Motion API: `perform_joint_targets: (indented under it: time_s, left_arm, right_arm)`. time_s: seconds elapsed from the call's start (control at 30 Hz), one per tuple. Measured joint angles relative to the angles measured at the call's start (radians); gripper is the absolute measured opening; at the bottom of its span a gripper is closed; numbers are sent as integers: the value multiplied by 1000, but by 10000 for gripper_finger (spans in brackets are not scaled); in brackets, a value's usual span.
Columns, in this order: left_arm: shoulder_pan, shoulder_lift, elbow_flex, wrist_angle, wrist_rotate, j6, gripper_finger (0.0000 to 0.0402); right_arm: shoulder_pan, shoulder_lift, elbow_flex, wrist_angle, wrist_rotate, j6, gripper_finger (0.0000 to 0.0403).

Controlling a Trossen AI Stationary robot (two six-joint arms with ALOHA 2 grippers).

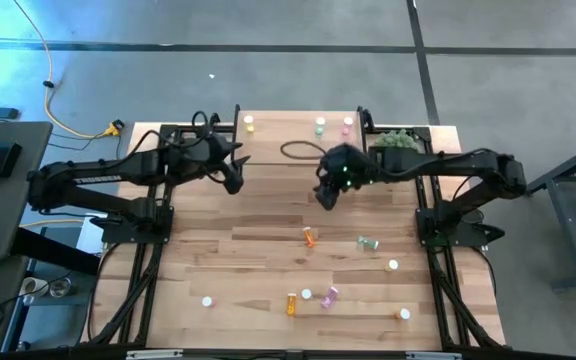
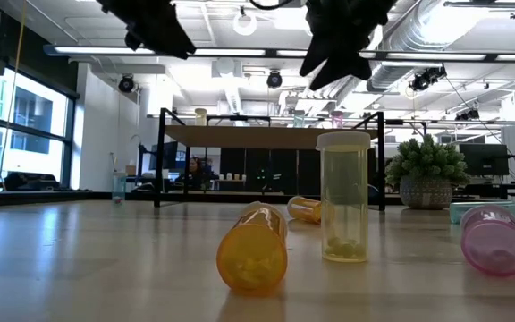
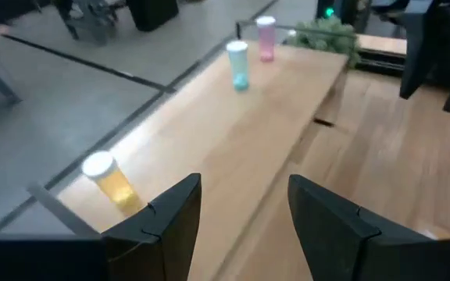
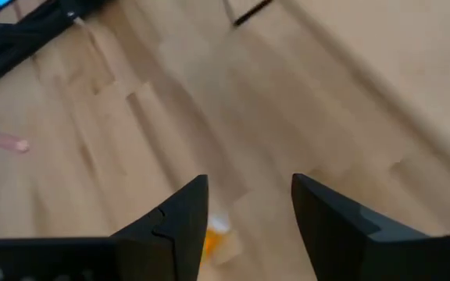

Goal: Pick and place medicine bottles onto shelf by color
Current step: Put the top orange pill bottle on the shelf

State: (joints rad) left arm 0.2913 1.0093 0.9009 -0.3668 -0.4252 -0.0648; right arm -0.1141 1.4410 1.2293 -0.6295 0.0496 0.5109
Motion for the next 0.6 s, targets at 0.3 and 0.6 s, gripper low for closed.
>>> perform_joint_targets:
  time_s: [0.3,0.6]
  left_arm:
    - [0,-26,0,-101,133,-85,184]
    - [0,-25,0,-219,191,-160,184]
  right_arm:
    - [121,104,0,-25,-23,346,217]
    - [190,248,0,0,-87,541,216]
